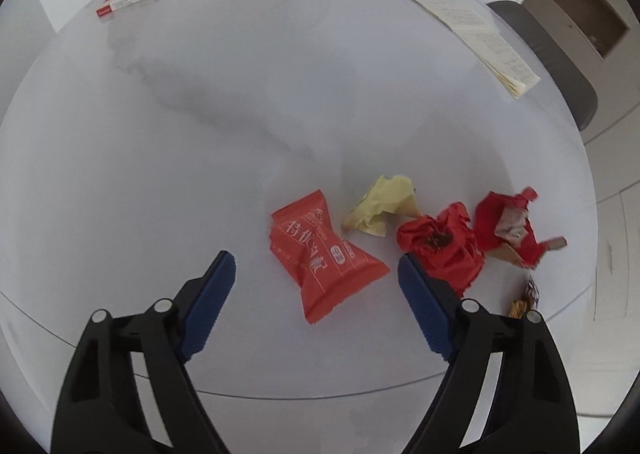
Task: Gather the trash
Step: 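Grasp the red printed snack bag with the left gripper, then grasp the red crumpled paper with the right gripper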
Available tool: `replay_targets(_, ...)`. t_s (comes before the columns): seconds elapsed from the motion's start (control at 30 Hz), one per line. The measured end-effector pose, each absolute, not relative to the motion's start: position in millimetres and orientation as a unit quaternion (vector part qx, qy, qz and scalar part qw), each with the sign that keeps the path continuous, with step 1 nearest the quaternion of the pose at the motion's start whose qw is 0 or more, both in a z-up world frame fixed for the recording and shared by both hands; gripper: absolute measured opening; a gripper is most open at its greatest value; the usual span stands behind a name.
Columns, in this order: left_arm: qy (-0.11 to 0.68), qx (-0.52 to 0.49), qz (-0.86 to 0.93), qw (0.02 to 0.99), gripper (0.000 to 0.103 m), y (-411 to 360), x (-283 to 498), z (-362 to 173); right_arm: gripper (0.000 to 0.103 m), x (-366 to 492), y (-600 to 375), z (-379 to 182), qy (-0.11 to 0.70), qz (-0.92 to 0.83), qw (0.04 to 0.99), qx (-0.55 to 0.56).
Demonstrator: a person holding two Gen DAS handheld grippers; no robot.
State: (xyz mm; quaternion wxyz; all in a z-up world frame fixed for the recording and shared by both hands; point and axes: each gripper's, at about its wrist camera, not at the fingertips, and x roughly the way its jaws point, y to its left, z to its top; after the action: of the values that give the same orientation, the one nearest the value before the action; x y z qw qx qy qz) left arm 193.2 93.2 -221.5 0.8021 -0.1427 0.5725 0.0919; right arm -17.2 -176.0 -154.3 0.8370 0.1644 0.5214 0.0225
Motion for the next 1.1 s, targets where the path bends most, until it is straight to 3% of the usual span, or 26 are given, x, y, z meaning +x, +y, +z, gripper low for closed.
replay_targets(0.27,0.590,-0.181,0.133,0.776,0.043,101.4,209.8,-250.5,0.098,11.4,-174.7,-159.7,0.531,0.035,0.833,0.152)
replay_targets(0.6,0.599,-0.139,0.070,0.786,0.038,103.2,207.1,-244.0,0.098,62.5,-133.3,-171.0,0.538,0.114,0.829,0.104)
replay_targets(0.8,0.587,-0.108,0.036,0.802,0.038,119.7,177.4,-216.7,0.098,116.4,-67.4,-183.8,0.516,0.205,0.831,0.012)
replay_targets(0.97,0.575,-0.109,0.016,0.811,0.038,144.1,154.2,-198.4,0.090,159.8,-30.5,-216.6,0.530,0.232,0.814,-0.042)
replay_targets(1.1,0.567,-0.094,0.008,0.818,0.038,157.7,147.6,-190.7,0.089,183.5,-19.0,-232.1,0.539,0.223,0.810,-0.059)
